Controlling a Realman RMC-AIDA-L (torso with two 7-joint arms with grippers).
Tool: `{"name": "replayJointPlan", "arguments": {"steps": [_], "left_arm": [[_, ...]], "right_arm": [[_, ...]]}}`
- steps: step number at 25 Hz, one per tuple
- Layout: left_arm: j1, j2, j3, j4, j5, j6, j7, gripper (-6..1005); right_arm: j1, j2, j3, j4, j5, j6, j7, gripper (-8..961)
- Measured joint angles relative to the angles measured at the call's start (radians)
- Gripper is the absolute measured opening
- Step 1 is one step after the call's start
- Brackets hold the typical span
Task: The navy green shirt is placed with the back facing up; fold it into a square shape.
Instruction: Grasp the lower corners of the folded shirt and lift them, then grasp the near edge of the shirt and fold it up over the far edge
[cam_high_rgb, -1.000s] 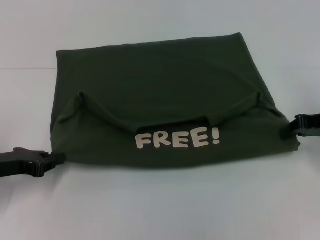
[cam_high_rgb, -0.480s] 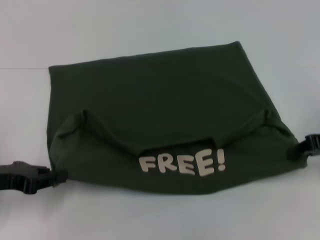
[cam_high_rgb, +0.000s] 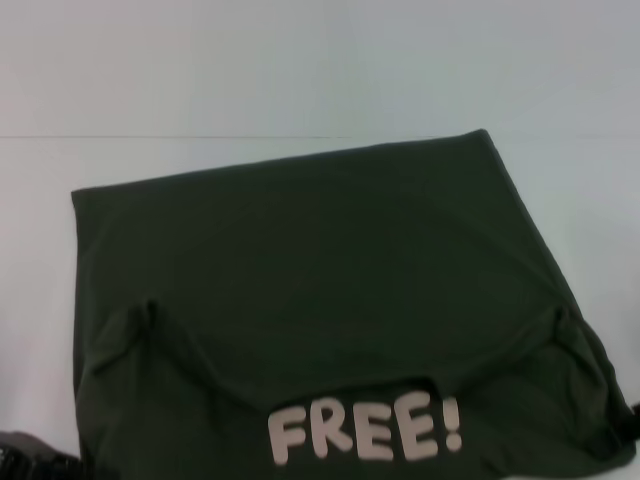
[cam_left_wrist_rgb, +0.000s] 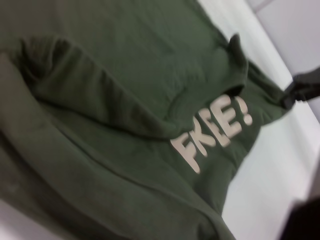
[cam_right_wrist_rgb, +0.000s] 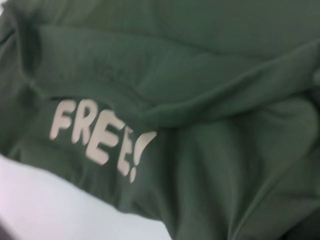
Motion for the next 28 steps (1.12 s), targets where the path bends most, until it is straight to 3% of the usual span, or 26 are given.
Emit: {"name": "replayJointPlan", "arguments": {"steps": [6, 13, 21, 28], "left_arm": [[-0.021, 0.007, 0.003, -0.002, 0.086, 0.108, -0.034, 69], [-0.028, 0.017, -0.022, -0.003, 0.109, 0.121, -0.053, 68], [-0.078, 0.042, -0.131, -0.009, 0.096, 0.130, -0.135, 68], [-0.105, 0.056, -0.274, -0.007, 0.025, 0.084, -0.220, 68]], "right_arm": [[-0.026, 0.006, -0.037, 0.006, -0.009, -0.058, -0.055, 56], [-0.030, 0.008, -0.034, 0.018, -0.006, -0.059, -0.065, 56], [0.034, -0.045, 0.179, 0.099, 0.005, -0.057, -0.055, 56], [0.083, -0.068, 0.300, 0.106, 0.100, -0.001, 0.001, 56]]}}
